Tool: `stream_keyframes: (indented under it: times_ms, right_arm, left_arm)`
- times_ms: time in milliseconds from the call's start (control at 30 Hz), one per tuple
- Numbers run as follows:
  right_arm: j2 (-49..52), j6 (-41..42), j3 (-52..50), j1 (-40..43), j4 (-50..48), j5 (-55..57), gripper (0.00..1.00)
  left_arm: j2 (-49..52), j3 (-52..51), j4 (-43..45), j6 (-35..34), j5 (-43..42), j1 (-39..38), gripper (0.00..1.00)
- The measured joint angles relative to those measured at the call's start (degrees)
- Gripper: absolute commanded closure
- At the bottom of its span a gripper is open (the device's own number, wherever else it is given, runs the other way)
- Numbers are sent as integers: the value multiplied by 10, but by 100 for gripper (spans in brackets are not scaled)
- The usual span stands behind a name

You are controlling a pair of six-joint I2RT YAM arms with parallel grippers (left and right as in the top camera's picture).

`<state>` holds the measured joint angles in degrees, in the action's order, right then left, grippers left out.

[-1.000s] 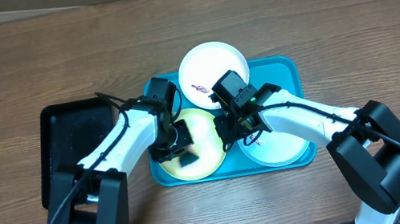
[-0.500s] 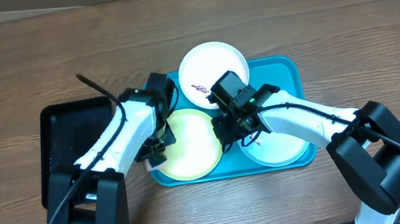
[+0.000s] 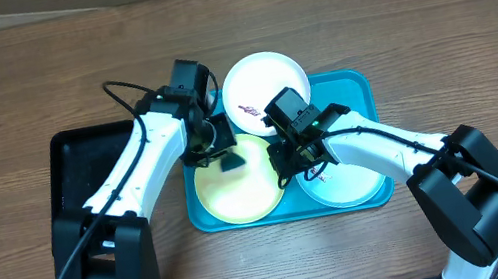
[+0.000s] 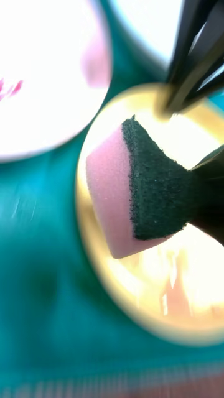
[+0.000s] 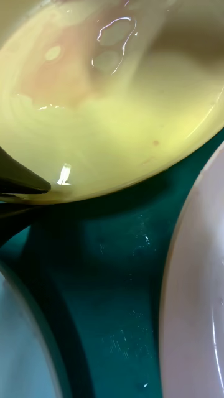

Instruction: Clean dirty plates on tray and stack at the side

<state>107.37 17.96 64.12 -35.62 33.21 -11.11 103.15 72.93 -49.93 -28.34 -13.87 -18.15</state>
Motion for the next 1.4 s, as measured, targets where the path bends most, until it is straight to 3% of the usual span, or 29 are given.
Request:
stream_keyframes:
  times_ms: [200, 400, 867, 1133, 1267, 1400]
  right_arm:
    - [0, 0, 0, 0, 0, 0, 92]
    - [0, 0, 0, 0, 0, 0, 92]
    - [0, 0, 0, -1, -6, -12, 92]
    - [0, 0, 0, -4, -5, -19, 92]
    - [0, 0, 0, -1, 1, -8, 92]
    - [0, 0, 0, 0, 1, -3, 92]
  left_arm:
    - [0, -63, 60, 16, -74, -14, 96]
    - [0, -127, 93, 13, -64, -10, 96]
    - [-10, -118, 25, -30, 201, 2, 96]
    - [-1, -33, -106, -31, 272, 7, 96]
    - [0, 32, -121, -31, 248, 16, 96]
    - [0, 42, -76, -31, 146, 16, 96]
